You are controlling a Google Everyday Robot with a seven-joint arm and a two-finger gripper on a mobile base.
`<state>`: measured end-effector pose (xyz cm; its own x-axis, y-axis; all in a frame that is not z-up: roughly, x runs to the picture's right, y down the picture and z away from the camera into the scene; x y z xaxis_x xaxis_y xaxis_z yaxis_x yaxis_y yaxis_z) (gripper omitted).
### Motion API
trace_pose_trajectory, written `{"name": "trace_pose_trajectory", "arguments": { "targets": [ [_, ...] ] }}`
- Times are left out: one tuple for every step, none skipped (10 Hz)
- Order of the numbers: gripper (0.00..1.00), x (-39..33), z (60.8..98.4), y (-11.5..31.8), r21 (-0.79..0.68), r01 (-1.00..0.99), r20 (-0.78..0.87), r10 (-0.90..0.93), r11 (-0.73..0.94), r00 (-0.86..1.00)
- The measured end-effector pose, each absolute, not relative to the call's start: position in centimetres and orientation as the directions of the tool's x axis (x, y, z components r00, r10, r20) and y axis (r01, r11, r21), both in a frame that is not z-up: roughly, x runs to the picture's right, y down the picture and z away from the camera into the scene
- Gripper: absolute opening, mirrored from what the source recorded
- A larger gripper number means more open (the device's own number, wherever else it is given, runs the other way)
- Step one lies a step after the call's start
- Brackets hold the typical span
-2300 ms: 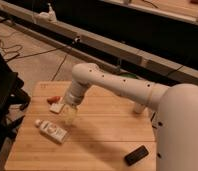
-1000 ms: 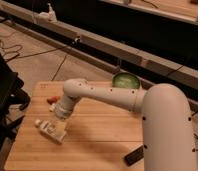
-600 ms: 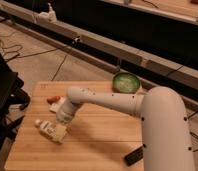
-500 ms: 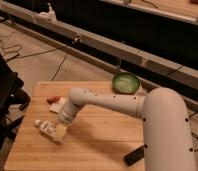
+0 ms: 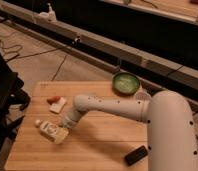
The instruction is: Place the bottle in the ceramic bowl
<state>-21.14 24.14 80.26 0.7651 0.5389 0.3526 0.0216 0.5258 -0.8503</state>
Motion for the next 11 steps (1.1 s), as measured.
{"name": "trace_pose_trajectory", "arguments": {
  "targets": [
    [0.78, -21.2, 80.2, 24.4, -0.851, 0.023, 0.353, 0.538, 0.525, 0.765],
    [0.71, -21.2, 80.2, 24.7, -0.849, 0.027, 0.356, 0.533, 0.528, 0.767],
    [0.61, -21.3, 80.1, 24.8, -0.845, 0.033, 0.362, 0.525, 0.534, 0.77],
    [0.5, -21.4, 80.1, 24.9, -0.842, 0.037, 0.366, 0.519, 0.539, 0.773],
    [0.41, -21.4, 80.1, 24.9, -0.84, 0.04, 0.369, 0.514, 0.542, 0.774],
    [0.33, -21.5, 80.1, 25.0, -0.838, 0.042, 0.371, 0.513, 0.544, 0.774],
    [0.2, -21.5, 80.1, 24.9, -0.835, 0.045, 0.376, 0.509, 0.549, 0.774],
    [0.13, -21.5, 80.0, 24.8, -0.832, 0.046, 0.38, 0.506, 0.553, 0.774],
    [0.03, -21.4, 80.0, 24.5, -0.824, 0.048, 0.388, 0.501, 0.564, 0.774],
    [0.0, -21.3, 79.9, 24.1, -0.818, 0.051, 0.396, 0.495, 0.573, 0.773],
    [0.0, -21.3, 79.8, 23.8, -0.812, 0.054, 0.403, 0.49, 0.581, 0.773]
  ]
}}
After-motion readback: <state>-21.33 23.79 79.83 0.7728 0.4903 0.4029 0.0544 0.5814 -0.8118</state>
